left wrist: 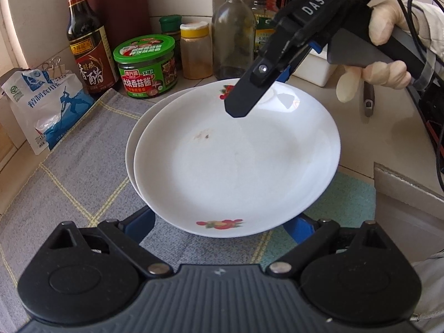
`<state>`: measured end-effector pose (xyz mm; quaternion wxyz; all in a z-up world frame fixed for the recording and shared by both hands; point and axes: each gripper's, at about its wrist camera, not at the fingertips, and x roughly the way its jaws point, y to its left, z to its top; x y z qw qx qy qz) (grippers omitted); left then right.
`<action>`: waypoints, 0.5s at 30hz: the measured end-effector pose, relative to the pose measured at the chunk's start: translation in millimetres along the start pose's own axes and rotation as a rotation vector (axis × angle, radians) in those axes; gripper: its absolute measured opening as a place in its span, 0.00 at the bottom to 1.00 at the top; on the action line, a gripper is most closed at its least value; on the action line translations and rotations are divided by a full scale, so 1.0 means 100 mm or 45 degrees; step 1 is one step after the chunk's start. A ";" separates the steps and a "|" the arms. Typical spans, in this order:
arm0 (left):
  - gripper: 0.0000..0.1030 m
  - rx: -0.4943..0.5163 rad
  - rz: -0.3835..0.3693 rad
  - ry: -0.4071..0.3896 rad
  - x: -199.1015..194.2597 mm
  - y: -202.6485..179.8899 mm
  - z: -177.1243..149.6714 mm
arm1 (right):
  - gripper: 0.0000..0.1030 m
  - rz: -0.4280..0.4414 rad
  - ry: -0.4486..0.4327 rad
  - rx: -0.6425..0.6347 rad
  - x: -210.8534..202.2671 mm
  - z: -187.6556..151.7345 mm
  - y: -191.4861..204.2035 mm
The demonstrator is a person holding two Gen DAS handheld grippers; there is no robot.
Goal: Organize plates and bowls
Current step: 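Lower the flowered plate with the right tool onto the plate stack, then open the right tool and withdraw it from the plate stack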
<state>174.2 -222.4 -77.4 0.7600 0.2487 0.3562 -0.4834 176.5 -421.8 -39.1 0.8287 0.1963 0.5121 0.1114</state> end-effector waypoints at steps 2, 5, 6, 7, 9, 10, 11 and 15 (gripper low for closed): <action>0.95 0.002 0.001 -0.002 0.00 -0.01 0.00 | 1.00 -0.017 0.004 -0.014 -0.02 0.00 0.03; 0.95 0.005 0.005 -0.012 -0.02 -0.01 0.00 | 1.00 -0.045 0.001 -0.037 -0.06 -0.01 0.05; 0.95 0.006 0.006 -0.013 -0.02 -0.01 0.01 | 1.00 -0.055 0.001 -0.042 -0.07 -0.01 0.07; 0.95 0.005 0.007 -0.015 -0.02 -0.02 0.01 | 1.00 -0.062 0.000 -0.045 -0.07 -0.01 0.07; 0.95 0.009 0.013 -0.016 -0.02 -0.02 0.01 | 1.00 -0.077 -0.001 -0.056 -0.08 -0.01 0.09; 0.95 0.009 0.010 -0.019 -0.03 -0.03 0.01 | 1.00 -0.090 0.000 -0.063 -0.08 -0.01 0.10; 0.95 0.006 0.006 -0.023 -0.03 -0.03 0.01 | 1.00 -0.106 0.004 -0.080 -0.08 -0.02 0.12; 0.95 0.001 0.007 -0.033 -0.06 -0.05 0.01 | 1.00 -0.161 0.016 -0.127 -0.06 -0.04 0.19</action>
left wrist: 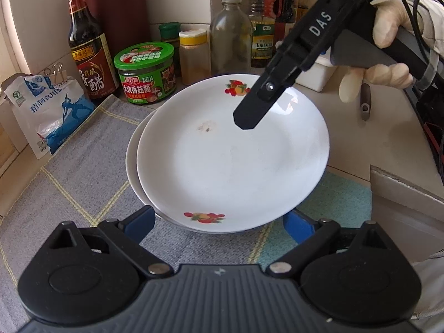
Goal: Organize plates and bowls
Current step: 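Open the right tool and withdraw it from the plate stack, then move the right tool to the rim of a white bowl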
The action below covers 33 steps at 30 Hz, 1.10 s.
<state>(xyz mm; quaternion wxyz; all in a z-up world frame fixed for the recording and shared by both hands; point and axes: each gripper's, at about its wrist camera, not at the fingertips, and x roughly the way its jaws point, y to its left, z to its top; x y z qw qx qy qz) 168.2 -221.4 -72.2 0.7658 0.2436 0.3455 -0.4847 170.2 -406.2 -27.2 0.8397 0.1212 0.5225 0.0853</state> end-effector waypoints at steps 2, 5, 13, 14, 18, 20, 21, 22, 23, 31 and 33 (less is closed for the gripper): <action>0.95 -0.009 -0.006 -0.002 -0.01 0.00 0.00 | 1.00 -0.034 0.002 -0.019 0.00 -0.01 0.03; 0.95 -0.016 -0.002 -0.008 -0.02 0.01 0.00 | 1.00 -0.088 0.020 -0.043 0.01 -0.02 0.05; 0.95 -0.039 -0.001 -0.027 -0.08 0.01 -0.03 | 1.00 -0.207 0.015 -0.124 0.01 -0.09 0.18; 0.95 -0.044 0.006 -0.033 -0.10 0.01 -0.04 | 1.00 -0.222 0.009 -0.145 0.00 -0.09 0.22; 0.96 -0.100 0.030 -0.086 -0.22 0.04 -0.10 | 1.00 -0.279 -0.086 -0.209 -0.09 -0.12 0.41; 0.96 -0.145 0.048 -0.122 -0.30 0.06 -0.13 | 1.00 -0.336 -0.152 -0.268 -0.13 -0.14 0.55; 0.96 -0.168 0.063 -0.138 -0.35 0.06 -0.16 | 1.00 -0.362 -0.183 -0.295 -0.15 -0.15 0.61; 0.96 -0.192 0.085 -0.154 -0.39 0.07 -0.18 | 1.00 -0.389 -0.220 -0.326 -0.16 -0.15 0.69; 0.97 -0.216 0.106 -0.170 -0.43 0.07 -0.20 | 1.00 -0.406 -0.250 -0.350 -0.16 -0.15 0.76; 0.97 -0.439 0.318 -0.226 -0.79 0.24 -0.49 | 1.00 -0.322 -0.364 -0.482 0.02 -0.07 1.23; 0.97 -0.502 0.378 -0.230 -0.91 0.30 -0.60 | 1.00 -0.282 -0.352 -0.564 0.13 -0.03 1.41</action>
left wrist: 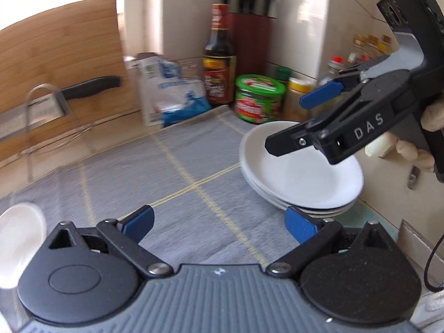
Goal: Organize plates and bowls
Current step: 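Move the right tool to the rim of a white bowl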
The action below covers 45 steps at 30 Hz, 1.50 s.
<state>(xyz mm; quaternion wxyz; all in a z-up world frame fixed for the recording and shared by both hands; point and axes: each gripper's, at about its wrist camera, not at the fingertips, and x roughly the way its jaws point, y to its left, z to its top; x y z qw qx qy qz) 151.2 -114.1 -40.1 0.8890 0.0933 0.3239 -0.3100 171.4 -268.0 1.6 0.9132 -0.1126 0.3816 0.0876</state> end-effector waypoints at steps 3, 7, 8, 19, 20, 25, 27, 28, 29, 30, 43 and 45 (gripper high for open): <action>0.97 -0.093 0.115 -0.015 -0.21 0.20 -0.09 | 1.00 0.077 -0.028 -0.123 0.09 0.15 0.23; 0.97 -0.217 0.281 -0.017 -0.52 0.45 -0.24 | 1.00 0.216 -0.068 -0.270 0.21 0.35 0.56; 0.97 -0.238 0.323 -0.015 -0.59 0.51 -0.26 | 1.00 0.261 -0.076 -0.300 0.23 0.39 0.67; 0.97 -0.334 0.591 0.001 -1.41 1.23 -0.84 | 1.00 0.583 -0.107 -0.432 0.44 0.63 1.92; 0.97 -0.330 0.599 0.007 -1.45 1.28 -0.89 | 1.00 0.600 -0.099 -0.433 0.48 0.65 2.04; 0.97 -0.349 0.564 0.061 -1.51 1.50 -1.17 | 1.00 0.669 -0.056 -0.463 0.60 0.70 2.49; 0.97 -0.343 0.542 0.087 -1.48 1.57 -1.28 | 1.00 0.696 -0.033 -0.476 0.66 0.71 2.63; 0.97 -0.333 0.532 0.095 -1.47 1.59 -1.31 | 1.00 0.708 -0.019 -0.482 0.69 0.72 2.69; 0.96 -0.325 0.524 0.099 -1.46 1.61 -1.35 | 1.00 0.719 -0.007 -0.486 0.72 0.71 2.76; 0.96 -0.322 0.515 0.100 -1.45 1.63 -1.37 | 1.00 0.716 0.002 -0.488 0.75 0.72 2.81; 0.92 -0.270 0.404 0.036 -1.39 1.74 -1.36 | 0.96 0.757 0.145 -0.448 1.06 0.71 2.98; 0.90 -0.250 0.405 0.038 -1.38 1.74 -1.35 | 0.91 0.765 0.167 -0.439 1.11 0.71 2.99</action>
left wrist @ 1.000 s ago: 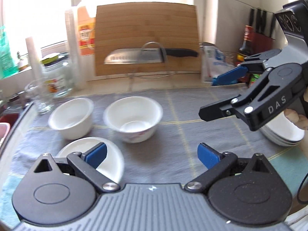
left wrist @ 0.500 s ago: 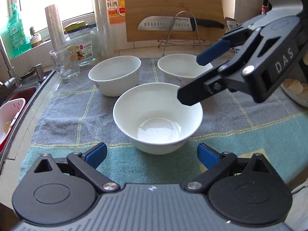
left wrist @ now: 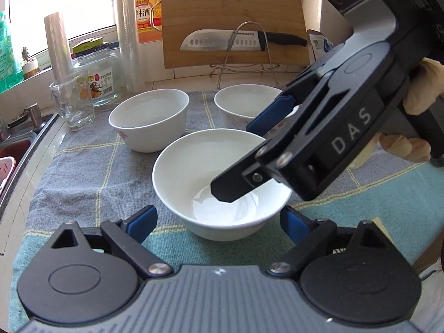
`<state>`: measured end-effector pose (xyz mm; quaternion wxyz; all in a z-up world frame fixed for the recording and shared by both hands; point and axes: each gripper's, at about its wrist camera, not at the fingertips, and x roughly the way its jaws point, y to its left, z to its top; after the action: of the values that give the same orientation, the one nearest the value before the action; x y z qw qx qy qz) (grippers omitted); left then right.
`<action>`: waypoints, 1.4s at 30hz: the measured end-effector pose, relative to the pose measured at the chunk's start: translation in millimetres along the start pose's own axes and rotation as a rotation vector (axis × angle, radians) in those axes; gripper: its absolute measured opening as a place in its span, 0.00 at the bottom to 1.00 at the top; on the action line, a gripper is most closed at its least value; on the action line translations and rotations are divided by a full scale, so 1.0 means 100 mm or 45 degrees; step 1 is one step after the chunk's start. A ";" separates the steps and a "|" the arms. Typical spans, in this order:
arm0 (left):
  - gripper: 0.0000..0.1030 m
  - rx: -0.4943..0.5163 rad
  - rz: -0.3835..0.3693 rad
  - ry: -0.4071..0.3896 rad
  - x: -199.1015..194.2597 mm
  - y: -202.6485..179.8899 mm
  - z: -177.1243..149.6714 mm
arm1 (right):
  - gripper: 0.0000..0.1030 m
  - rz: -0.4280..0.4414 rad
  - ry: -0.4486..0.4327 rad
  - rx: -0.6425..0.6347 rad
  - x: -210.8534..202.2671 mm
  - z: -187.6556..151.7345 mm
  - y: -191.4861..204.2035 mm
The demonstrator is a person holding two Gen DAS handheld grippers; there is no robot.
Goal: Organize plates and bowls
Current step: 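Move the right tool to the rim of a white bowl, then close the right tool on the rim of the white bowl, then lift the white bowl with the right tool toward another white bowl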
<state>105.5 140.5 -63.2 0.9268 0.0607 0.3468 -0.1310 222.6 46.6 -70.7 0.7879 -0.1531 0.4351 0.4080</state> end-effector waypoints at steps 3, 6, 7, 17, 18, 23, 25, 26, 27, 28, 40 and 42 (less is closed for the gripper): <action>0.88 0.017 -0.007 -0.007 0.00 0.00 0.01 | 0.88 0.004 0.012 0.004 0.04 0.00 -0.02; 0.87 0.018 -0.017 -0.006 0.01 0.01 0.02 | 0.85 0.024 0.020 0.013 0.07 0.02 -0.04; 0.87 0.016 -0.020 -0.008 0.01 0.01 0.02 | 0.85 0.031 0.019 0.018 0.07 0.02 -0.05; 0.85 0.022 -0.030 0.001 0.03 0.02 0.02 | 0.81 0.073 0.022 0.046 0.07 0.03 -0.09; 0.84 0.023 -0.032 0.005 0.03 0.02 0.02 | 0.81 0.075 0.024 0.052 0.06 0.03 -0.09; 0.84 0.039 -0.039 0.009 -0.03 0.00 0.07 | 0.81 0.086 0.010 0.053 -0.04 0.01 -0.09; 0.84 0.049 -0.044 0.010 -0.06 -0.03 0.09 | 0.81 0.090 0.005 0.061 -0.09 0.00 -0.10; 0.85 0.051 -0.047 0.013 -0.07 -0.04 0.10 | 0.81 0.092 0.001 0.069 -0.12 -0.01 -0.11; 0.85 0.052 -0.051 0.013 -0.08 -0.06 0.11 | 0.81 0.092 -0.005 0.071 -0.15 -0.03 -0.12; 0.85 0.056 -0.056 0.013 -0.08 -0.08 0.12 | 0.81 0.089 -0.008 0.074 -0.17 -0.05 -0.12; 0.85 0.109 -0.149 0.045 -0.06 -0.39 0.21 | 0.82 0.030 -0.036 0.133 -0.53 -0.37 -0.24; 0.85 0.127 -0.172 0.045 -0.03 -0.47 0.24 | 0.82 0.010 -0.046 0.153 -0.61 -0.45 -0.29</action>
<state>105.2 91.6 -44.3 0.9054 0.0856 0.3594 -0.2093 202.2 -29.1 -50.4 0.8017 -0.0963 0.4454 0.3869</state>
